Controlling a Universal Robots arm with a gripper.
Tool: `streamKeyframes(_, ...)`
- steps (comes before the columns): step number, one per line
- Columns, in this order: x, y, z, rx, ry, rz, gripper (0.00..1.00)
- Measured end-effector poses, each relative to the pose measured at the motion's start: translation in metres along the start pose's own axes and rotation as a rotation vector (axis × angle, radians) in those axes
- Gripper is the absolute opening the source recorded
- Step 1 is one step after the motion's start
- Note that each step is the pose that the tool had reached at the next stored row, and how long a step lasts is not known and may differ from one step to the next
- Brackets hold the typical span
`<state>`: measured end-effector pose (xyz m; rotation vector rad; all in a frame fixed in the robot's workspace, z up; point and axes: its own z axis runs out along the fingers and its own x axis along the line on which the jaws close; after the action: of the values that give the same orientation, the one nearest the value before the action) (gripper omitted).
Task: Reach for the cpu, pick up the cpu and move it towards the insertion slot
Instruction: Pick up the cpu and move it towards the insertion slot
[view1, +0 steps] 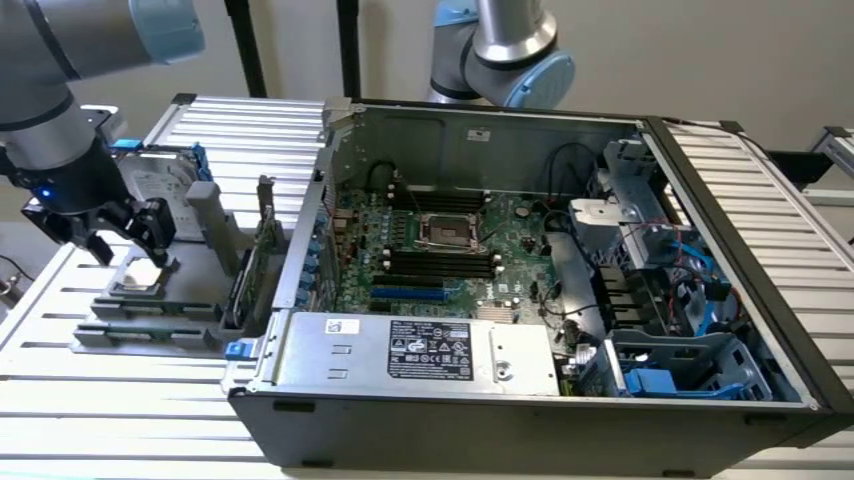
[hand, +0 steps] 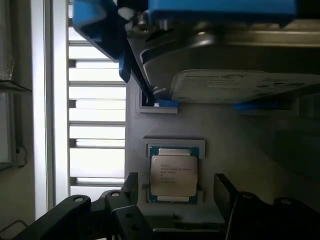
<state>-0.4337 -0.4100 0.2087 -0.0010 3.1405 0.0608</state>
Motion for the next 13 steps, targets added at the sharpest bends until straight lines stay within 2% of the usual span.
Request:
streamKeyframes(8, 0.0, -0.0006, 0.0142, 0.0, -0.0019, 0.004, 0.71)
streamKeyframes(13, 0.001, -0.0006, 0.0169, -0.0001, -0.0022, 0.013, 0.71)
